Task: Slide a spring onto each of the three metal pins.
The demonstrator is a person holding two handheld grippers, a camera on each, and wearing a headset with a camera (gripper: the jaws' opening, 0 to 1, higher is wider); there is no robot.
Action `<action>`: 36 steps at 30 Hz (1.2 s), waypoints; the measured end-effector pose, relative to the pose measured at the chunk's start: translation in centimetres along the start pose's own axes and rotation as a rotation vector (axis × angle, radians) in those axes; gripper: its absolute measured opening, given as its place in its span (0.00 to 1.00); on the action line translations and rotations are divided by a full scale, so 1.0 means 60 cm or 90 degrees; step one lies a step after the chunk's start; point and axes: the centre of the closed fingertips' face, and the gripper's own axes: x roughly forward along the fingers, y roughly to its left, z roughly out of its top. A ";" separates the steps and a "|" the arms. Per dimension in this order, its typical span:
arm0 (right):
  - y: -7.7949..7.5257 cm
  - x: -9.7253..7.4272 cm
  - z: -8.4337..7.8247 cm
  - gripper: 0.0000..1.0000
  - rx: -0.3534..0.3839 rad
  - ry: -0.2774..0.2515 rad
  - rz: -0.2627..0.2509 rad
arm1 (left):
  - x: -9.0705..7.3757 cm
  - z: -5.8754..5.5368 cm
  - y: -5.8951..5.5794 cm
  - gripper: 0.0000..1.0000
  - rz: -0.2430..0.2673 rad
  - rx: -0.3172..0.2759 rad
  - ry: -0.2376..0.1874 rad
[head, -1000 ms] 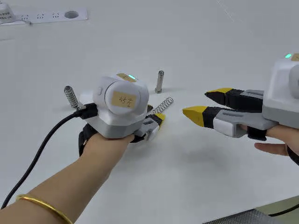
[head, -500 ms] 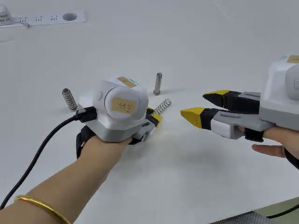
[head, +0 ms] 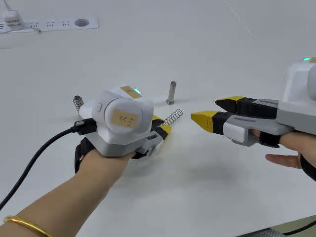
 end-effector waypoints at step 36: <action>0.088 0.031 0.038 0.30 0.141 -0.020 0.114 | -0.120 0.055 -0.006 0.10 -0.006 -0.010 -0.152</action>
